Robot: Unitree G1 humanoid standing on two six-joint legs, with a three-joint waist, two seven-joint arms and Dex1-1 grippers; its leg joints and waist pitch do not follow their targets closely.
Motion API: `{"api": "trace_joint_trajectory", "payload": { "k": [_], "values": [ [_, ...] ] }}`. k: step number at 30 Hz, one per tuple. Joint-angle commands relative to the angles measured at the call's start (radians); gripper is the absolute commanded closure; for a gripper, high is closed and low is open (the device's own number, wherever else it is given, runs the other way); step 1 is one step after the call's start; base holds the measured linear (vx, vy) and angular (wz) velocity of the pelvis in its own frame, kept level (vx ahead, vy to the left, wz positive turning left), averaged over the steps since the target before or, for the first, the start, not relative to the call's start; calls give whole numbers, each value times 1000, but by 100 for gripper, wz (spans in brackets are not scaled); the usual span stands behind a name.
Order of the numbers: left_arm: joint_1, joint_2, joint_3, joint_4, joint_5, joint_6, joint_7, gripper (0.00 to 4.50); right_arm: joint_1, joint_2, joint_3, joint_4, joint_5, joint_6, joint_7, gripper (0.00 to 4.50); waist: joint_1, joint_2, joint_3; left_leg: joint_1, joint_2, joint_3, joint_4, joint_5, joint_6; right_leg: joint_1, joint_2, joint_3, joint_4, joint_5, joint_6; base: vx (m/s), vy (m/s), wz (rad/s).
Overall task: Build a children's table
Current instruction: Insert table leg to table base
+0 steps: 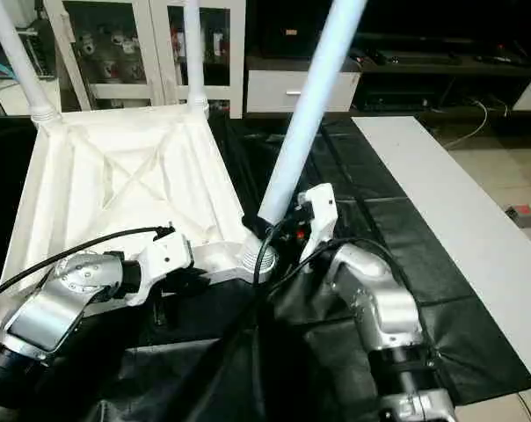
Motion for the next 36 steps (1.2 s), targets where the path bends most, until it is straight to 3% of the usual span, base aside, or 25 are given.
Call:
{"api": "trace_joint_trajectory", "payload": {
  "k": [1, 9, 13, 16, 20, 29, 33, 35, 36],
  "values": [
    [-10, -34, -5, -6, -31, -32, 14, 450, 34, -4, 37, 26, -46, 2, -9, 265, -4, -5, -56, 38, 45, -27, -78, -315, -33, 6, -80, 42, -104, -331, -143, 0, 0, 0],
    [-4, -30, -4, -14, -28, -29, 12, 450, 61, -48, 118, 34, -120, 0, 16, 265, -6, -8, -57, 38, 44, -28, -80, -328, -34, 6, -80, 43, -105, -334, -140, 0, 0, 0],
    [-1, -28, -3, -16, -27, -29, 10, 450, 65, -85, 175, 60, -154, 63, 45, 265, -7, -13, -58, 42, 45, -30, -80, -362, -43, 5, -80, 43, -108, -366, -136, 0, 0, 0],
    [0, -27, -2, -18, -27, -28, 11, 450, 62, -75, 158, 74, -142, 81, 32, 265, -9, -16, -54, 52, 45, -34, -83, -432, -58, -2, -84, 43, -119, -454, -121, 0, 0, 0],
    [1, -28, 1, -17, -26, -28, 13, 450, 71, -75, 164, 83, -152, 66, 28, 265, -11, -18, -57, 51, 46, -34, -86, -424, -58, -1, -82, 43, -117, -402, -129, 0, 0, 0],
    [7, -17, 1, 1, -17, -41, 13, 450, 85, -51, 148, 111, -160, 35, -11, 265, -13, -15, -56, 53, 45, -37, -89, -459, -66, -5, -81, 44, -121, -420, -125, 0, 0, 0],
    [19, -14, -2, 19, 1, -31, 29, 450, 53, -22, 99, 157, -165, 3, -85, 265, -22, -14, -50, 59, 43, -47, -91, -548, -86, -13, -84, 39, -132, -526, -104, 0, 0, 0],
    [21, -34, -3, 30, 32, 3, 88, 450, 4, 0, 55, 221, -169, -28, -157, 265, -27, -7, -49, 63, 43, -51, -91, -589, -95, -17, -86, 37, -137, -568, -94, 0, 0, 0],
    [21, -34, -3, 30, 32, 3, 88, 450, 4, 0, 55, 221, -169, -28, -157, 265, -36, -10, -44, 62, 41, -58, -94, -629, -105, -15, -85, 28, -141, -613, -85, 0, 0, 0]
  ]
}}
